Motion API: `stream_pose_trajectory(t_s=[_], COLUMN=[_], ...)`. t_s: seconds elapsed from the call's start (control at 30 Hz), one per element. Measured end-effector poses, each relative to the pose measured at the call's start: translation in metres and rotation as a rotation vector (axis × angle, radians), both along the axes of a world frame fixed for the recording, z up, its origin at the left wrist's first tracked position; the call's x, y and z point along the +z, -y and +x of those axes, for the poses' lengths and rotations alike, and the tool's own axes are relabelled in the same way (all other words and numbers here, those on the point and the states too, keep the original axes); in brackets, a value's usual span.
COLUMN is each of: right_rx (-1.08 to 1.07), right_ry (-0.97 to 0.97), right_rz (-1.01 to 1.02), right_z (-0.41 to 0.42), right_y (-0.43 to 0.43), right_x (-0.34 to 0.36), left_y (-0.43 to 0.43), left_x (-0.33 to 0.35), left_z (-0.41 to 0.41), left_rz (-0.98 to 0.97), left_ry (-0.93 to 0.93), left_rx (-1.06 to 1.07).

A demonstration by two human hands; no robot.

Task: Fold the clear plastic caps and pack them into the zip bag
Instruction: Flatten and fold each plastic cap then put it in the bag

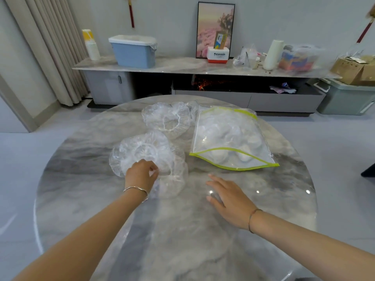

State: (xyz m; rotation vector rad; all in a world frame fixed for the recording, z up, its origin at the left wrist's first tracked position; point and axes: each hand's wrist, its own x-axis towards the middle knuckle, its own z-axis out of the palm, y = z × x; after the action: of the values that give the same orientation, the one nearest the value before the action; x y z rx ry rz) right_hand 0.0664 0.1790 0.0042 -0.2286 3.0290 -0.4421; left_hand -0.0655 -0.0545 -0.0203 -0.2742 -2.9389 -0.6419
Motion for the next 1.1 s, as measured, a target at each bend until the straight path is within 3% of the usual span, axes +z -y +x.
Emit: stream_pose_trajectory(t_s=[0.13,0.23,0.43,0.53,0.67,0.73,0.8,0.87,0.93,1.0,1.1], right_rx=[-0.010,0.012,0.125,0.274,0.318,0.293,0.219,0.156,0.054,-0.026,-0.116], right_ry=[-0.056,-0.208,-0.450,-0.494,-0.373,-0.238,-0.113,-0.045,-0.011,0.061,0.173], right_rz=[-0.085,-0.197,0.014,0.130,0.132,0.077,0.007,-0.080,-0.228,-0.427,-0.692], right_z=[0.005,0.008,0.010,0.010,0.024,0.029,0.032,0.035,0.039,0.043,0.045], right_y=[0.008,0.012,0.014,0.002,-0.007,-0.009,-0.014,-0.018,-0.020,-0.021,-0.021], right_x=[0.004,0.009,0.013,0.002,-0.003,-0.007,-0.016,-0.023,-0.023,-0.016,-0.010], left_y=[0.000,-0.005,-0.016,-0.016,0.001,0.007,0.008,0.006,0.004,0.001,-0.003], left_x=[0.016,0.030,0.028,0.012,-0.014,-0.021,-0.025,-0.025,-0.027,-0.017,-0.002], left_z=[0.014,0.035,0.093,0.112,0.127,0.126,0.123,0.120,0.119,0.122,0.126], left_rz=[0.232,0.288,0.219,0.071,-0.219,-0.293,-0.250,-0.196,-0.028,0.107,0.302], left_ry=[-0.074,-0.136,-0.081,-0.220,0.101,0.140,0.064,-0.132,-0.231,-0.199,-0.003], left_rx=[0.001,-0.147,-0.631,-0.821,-0.712,-0.658,-0.641,-0.658,-0.686,-0.641,-0.521])
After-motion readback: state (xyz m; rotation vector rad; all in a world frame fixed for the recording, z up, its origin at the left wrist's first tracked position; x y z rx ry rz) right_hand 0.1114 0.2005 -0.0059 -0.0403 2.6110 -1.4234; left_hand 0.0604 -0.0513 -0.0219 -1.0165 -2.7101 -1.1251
